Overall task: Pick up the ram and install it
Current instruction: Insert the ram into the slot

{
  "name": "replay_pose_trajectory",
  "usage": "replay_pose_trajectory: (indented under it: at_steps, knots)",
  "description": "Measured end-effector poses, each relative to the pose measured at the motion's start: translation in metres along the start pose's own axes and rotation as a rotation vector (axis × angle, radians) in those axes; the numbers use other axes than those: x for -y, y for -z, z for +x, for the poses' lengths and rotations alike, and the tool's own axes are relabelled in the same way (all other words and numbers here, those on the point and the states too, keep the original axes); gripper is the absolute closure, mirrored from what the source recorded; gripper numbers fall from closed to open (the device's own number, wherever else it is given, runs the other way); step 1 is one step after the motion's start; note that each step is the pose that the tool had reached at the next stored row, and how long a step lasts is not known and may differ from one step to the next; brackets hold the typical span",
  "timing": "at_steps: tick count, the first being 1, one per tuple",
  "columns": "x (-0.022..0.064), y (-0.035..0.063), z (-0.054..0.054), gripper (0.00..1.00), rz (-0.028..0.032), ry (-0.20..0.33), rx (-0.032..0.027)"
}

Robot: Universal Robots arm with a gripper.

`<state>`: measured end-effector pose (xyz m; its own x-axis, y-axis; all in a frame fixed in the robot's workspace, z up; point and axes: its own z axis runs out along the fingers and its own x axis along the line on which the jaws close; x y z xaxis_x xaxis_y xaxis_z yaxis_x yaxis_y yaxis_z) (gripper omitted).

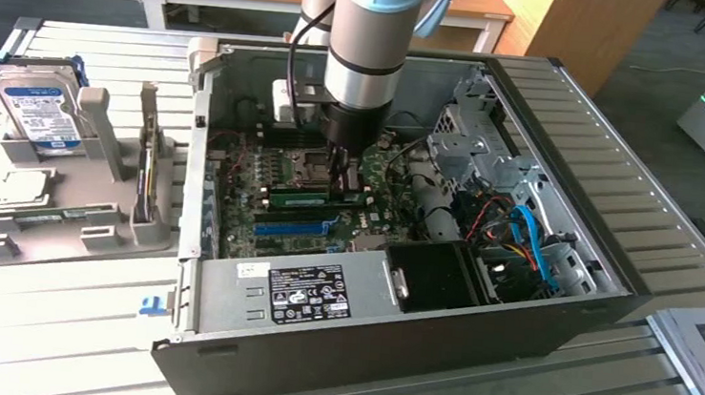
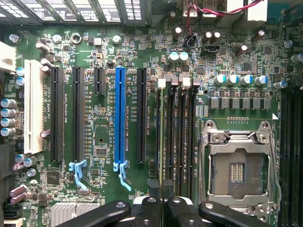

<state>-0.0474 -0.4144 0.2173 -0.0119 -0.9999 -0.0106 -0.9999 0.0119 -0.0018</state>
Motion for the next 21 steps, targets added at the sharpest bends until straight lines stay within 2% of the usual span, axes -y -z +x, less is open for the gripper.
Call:
replay_pose_trajectory:
  at_steps: [6, 7, 8, 9, 21]
  knots:
    - [0.0, -0.0003, 0.0, 0.87, 0.0002, 0.0, 0.0007]
    - [0.0, -0.0003, 0.0, 0.82, 0.0004, 0.0, 0.0008]
    - [0.0, -0.0001, 0.0, 0.82, 0.0002, 0.0, 0.0003]
    - [0.0, 0.0, 0.0, 0.75, 0.0, 0.0, 0.0]
    - [0.0, 0.0022, 0.0, 0.75, 0.0, 0.0, 0.0001]
